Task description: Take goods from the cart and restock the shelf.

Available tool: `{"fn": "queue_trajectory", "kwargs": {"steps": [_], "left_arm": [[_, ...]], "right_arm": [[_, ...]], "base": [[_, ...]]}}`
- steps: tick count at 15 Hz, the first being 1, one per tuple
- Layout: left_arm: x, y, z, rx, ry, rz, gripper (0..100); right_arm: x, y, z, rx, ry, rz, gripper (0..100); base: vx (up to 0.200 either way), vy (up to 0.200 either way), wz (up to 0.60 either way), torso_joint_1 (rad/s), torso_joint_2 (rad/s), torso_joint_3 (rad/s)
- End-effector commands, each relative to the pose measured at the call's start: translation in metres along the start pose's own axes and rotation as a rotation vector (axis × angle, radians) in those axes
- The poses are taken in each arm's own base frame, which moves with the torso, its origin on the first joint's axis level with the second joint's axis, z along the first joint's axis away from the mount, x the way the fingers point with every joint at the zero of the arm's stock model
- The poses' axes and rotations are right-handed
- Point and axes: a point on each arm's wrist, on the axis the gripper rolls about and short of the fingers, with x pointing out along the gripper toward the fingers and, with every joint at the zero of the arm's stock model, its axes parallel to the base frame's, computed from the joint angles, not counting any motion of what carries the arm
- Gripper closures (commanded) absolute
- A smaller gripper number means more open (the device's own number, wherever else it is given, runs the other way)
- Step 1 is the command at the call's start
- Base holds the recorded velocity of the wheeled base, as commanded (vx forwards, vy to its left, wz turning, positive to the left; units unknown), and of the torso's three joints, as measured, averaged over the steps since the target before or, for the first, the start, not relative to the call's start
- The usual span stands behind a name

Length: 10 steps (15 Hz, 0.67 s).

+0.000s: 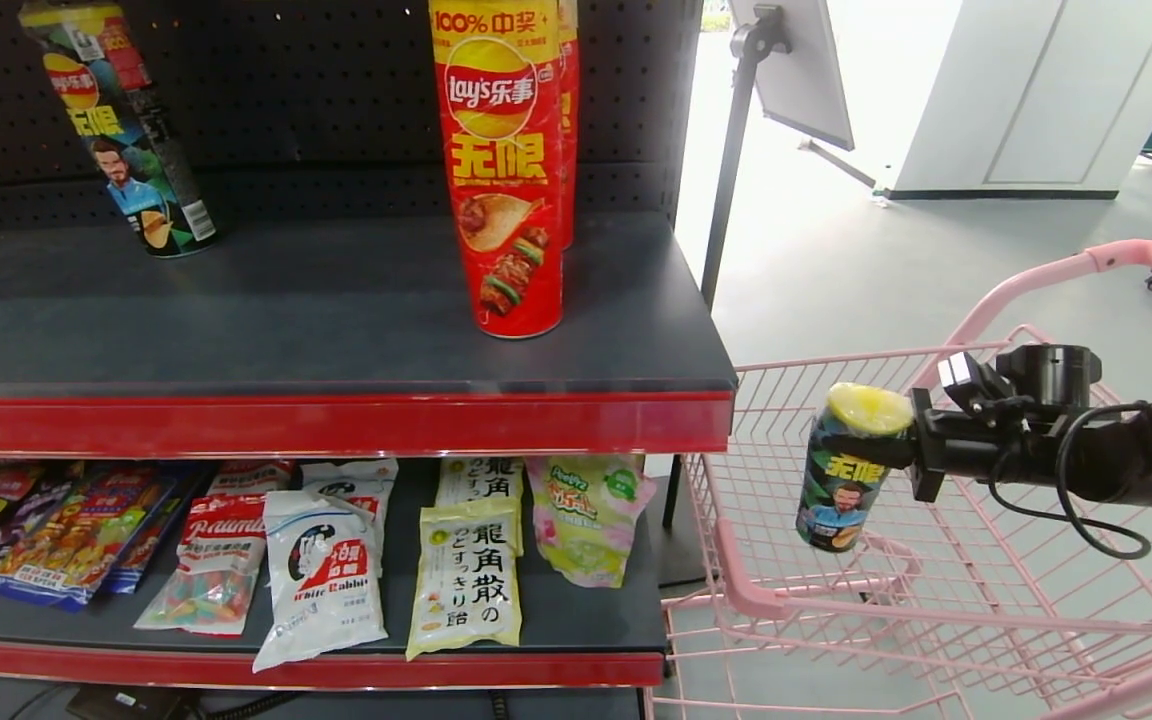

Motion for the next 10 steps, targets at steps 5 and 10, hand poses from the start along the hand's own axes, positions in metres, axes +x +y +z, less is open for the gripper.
{"fn": "queue_trajectory", "kwargs": {"steps": [5,10], "left_arm": [[0.000,0.000,0.000,0.000,0.001,0.000,0],[0.000,0.000,0.000,0.000,0.001,0.000,0]], "right_arm": [[-0.033,0.014,0.083,-0.119,-0.021,-0.082,100],[-0.078,0.085,0.189,-0.137,-0.059,-0.215,100]], "base": [[0.000,0.000,0.00,0.000,0.00,0.000],[0.000,0.000,0.00,0.000,0.00,0.000]]}}
